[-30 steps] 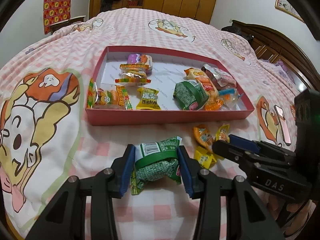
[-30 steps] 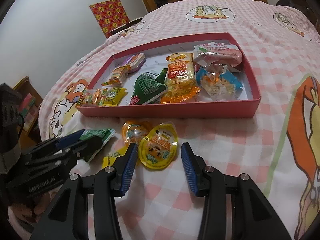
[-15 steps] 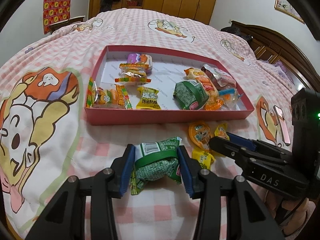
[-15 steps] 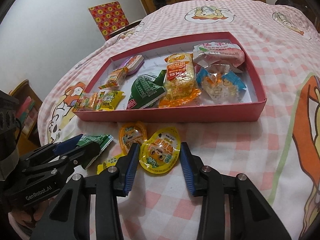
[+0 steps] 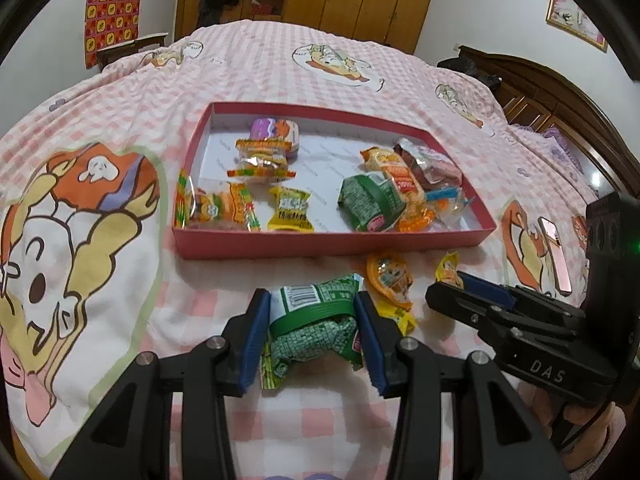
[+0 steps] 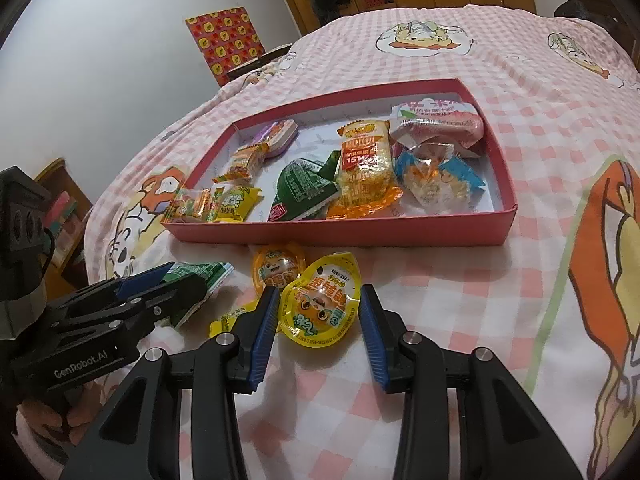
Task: Organize snacks
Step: 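Lift the green-striped bag with left tool while right tool grasps a jelly cup, then lower the green-striped bag into the box with left tool while right tool drops the cup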
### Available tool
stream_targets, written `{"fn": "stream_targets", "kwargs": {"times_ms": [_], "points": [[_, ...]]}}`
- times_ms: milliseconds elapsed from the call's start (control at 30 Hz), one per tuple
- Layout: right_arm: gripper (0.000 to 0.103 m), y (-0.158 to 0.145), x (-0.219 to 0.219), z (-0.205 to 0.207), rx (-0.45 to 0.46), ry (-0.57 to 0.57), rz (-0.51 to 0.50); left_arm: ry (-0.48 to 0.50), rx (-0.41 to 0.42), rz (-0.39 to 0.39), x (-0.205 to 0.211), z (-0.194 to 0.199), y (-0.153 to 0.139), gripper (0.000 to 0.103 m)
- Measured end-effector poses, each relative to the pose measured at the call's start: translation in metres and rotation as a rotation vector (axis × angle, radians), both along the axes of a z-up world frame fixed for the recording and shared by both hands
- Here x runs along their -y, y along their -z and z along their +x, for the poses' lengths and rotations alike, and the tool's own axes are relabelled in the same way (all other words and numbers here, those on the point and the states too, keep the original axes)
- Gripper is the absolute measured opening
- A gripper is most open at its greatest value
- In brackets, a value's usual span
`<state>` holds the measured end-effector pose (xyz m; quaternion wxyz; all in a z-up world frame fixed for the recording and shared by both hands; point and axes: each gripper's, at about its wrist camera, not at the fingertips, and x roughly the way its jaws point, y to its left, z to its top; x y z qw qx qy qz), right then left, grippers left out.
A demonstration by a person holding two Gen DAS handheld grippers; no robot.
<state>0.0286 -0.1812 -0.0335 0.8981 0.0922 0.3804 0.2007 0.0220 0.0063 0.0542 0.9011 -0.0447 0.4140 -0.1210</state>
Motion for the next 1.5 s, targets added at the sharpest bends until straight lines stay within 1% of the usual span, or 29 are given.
{"fn": "stream_targets", "kwargs": {"times_ms": [233, 500, 800, 1167, 1333, 1500], "points": [[0.041, -0.010, 0.004, 0.000, 0.002, -0.008, 0.014, 0.020, 0.028, 0.013, 0.006, 0.005, -0.015, 0.045], [0.041, -0.027, 0.001, 0.009, 0.020, -0.033, -0.008, 0.037, 0.056, 0.022, 0.014, 0.022, -0.034, 0.045], [0.041, -0.044, 0.005, 0.023, 0.042, -0.033, -0.017, 0.040, 0.110, 0.039, 0.020, 0.036, -0.054, 0.045], [0.041, -0.053, 0.005, 0.048, 0.055, -0.020, -0.044, 0.019, 0.140, 0.054, 0.028, 0.076, -0.055, 0.045], [0.041, -0.055, 0.006, 0.067, 0.056, -0.006, -0.051, 0.009, 0.119, 0.023, 0.030, 0.099, -0.047, 0.045], [0.041, -0.058, 0.009, 0.084, 0.066, 0.007, -0.072, 0.005, 0.098, 0.011, 0.034, 0.115, -0.037, 0.045]]}}
